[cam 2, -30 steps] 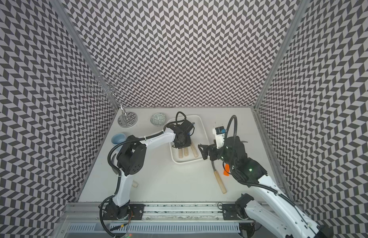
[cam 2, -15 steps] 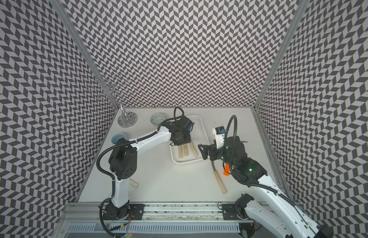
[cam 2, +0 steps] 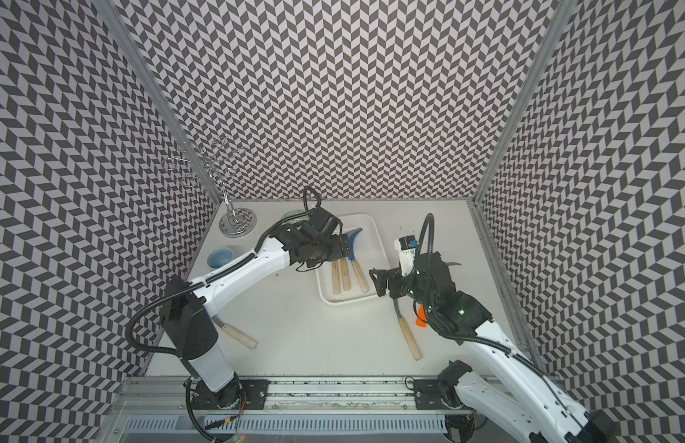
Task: Put small sickles into storage boxes
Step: Place the sickle in the storage box, then pick up the sickle at the center of the board.
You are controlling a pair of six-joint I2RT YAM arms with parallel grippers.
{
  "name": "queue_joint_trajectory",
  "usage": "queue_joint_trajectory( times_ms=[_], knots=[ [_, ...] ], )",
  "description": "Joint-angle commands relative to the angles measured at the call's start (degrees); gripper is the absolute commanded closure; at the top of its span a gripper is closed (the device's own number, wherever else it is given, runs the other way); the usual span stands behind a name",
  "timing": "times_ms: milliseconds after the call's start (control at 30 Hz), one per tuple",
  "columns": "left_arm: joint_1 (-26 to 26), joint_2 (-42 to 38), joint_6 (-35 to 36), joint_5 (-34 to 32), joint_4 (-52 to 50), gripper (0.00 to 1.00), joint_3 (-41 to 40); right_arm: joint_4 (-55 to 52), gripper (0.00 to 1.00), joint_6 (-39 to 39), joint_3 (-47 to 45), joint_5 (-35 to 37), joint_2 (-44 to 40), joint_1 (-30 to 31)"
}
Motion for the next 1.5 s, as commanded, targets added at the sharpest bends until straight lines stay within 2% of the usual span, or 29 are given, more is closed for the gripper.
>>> queue_joint_trajectory(
  times_ms=[0,133,367,500,633,767,833,1033,1233,1467],
  knots=[
    [-0.5,-6.0,-1.5,-0.4,0.3,0.00,-4.5,-1.8,0.00,1.9,1.9,3.0,1.3,0.0],
    [-0.6,-12.5,-0.1,-2.7,0.0,0.00,-9.2,-5.9,0.00,5.2,2.4,6.3,2.3,0.0],
    [0.2,-21.1,8.5,-6.9,0.4,0.00,-14.6,-13.9,0.00,11.5,1.1,14.3,1.5,-1.1],
    [3.0,-25.0,12.9,-4.1,4.5,0.00,-19.2,-16.1,0.00,12.3,2.2,11.8,3.4,-5.6],
    [7.4,-28.5,16.8,3.6,11.2,0.00,-24.1,-16.1,0.01,11.4,3.6,7.3,6.4,-13.6],
    [9.0,-29.1,21.1,5.3,13.3,0.01,-24.7,-16.7,0.00,9.0,4.5,4.2,11.5,-22.1],
    [9.0,-28.5,23.0,5.3,14.0,0.00,-24.7,-16.4,0.00,8.4,4.4,3.5,14.0,-24.2],
    [9.0,-26.4,26.1,8.6,17.6,0.00,-26.9,-15.1,0.00,8.0,2.8,2.3,19.3,-26.4],
    [9.0,-27.1,26.5,8.3,22.2,0.00,-30.9,-15.4,0.05,7.4,2.7,4.1,23.9,-27.4],
    [11.8,-28.1,26.2,12.6,23.8,0.00,-32.0,-17.6,0.13,6.2,5.3,3.6,32.7,-28.2]
  ],
)
